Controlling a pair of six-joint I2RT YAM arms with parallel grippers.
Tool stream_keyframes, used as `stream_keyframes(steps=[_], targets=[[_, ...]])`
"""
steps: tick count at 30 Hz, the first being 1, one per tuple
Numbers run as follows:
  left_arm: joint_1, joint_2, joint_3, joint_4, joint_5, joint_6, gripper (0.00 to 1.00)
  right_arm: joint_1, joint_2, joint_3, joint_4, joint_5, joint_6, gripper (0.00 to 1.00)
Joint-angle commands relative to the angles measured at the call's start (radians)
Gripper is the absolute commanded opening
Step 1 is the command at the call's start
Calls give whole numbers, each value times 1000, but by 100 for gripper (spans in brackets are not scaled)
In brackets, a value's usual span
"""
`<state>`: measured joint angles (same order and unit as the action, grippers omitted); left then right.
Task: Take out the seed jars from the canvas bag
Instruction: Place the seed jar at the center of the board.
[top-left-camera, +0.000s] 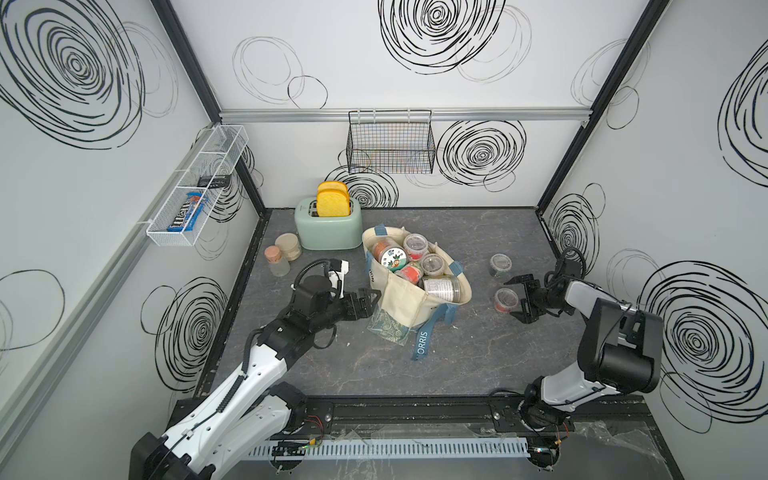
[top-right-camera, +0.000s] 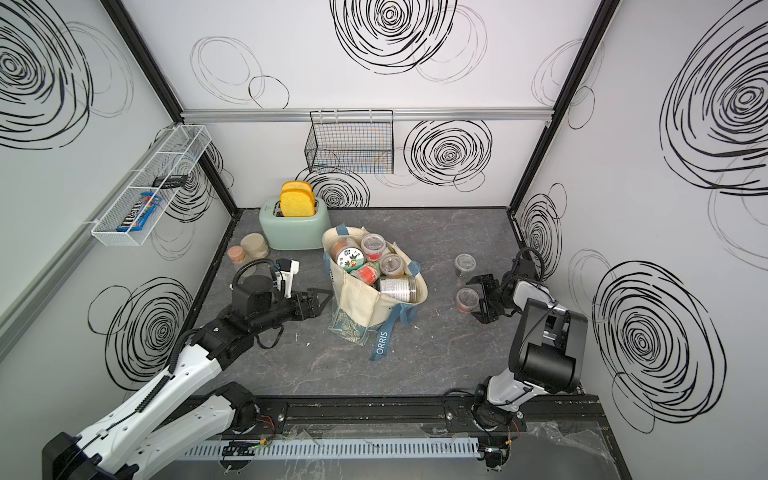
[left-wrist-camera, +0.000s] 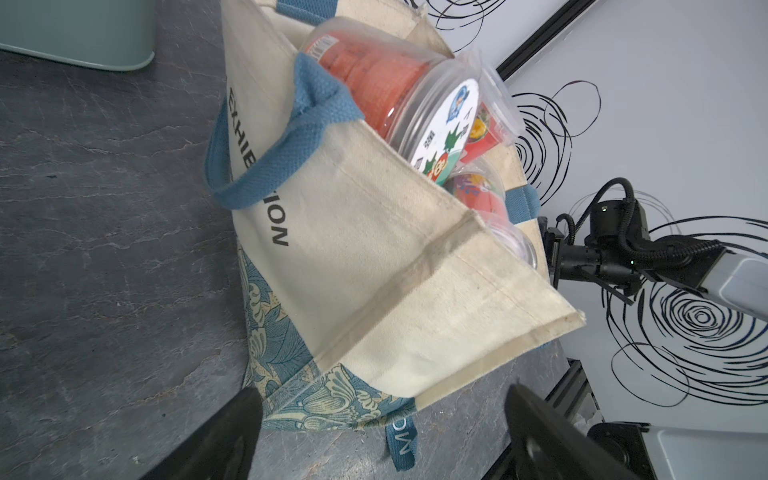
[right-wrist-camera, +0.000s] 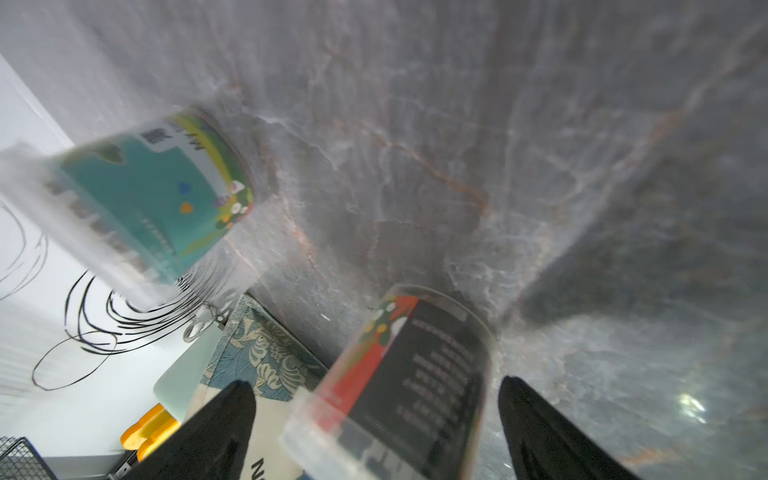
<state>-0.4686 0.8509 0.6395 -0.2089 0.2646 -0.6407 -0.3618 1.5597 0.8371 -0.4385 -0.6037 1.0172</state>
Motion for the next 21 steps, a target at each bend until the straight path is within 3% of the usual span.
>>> stream_keyframes(steps=[1,13,17,19,21], targets=[[-10,13,2,47,-16,-17,96,-11,-23,39,-35,-13,-34,99],[-22,40,9,35,-41,-3,96,28,-249,-127,-71,117,-208,97],[-22,48,9,29,-45,4,96,89,-365,-124,-132,244,-266,99],[-22,50,6,29,-48,4,96,146,-450,-133,-115,302,-275,94],[-22,56,5,30,-49,6,96,205,-522,-160,-69,337,-278,81]])
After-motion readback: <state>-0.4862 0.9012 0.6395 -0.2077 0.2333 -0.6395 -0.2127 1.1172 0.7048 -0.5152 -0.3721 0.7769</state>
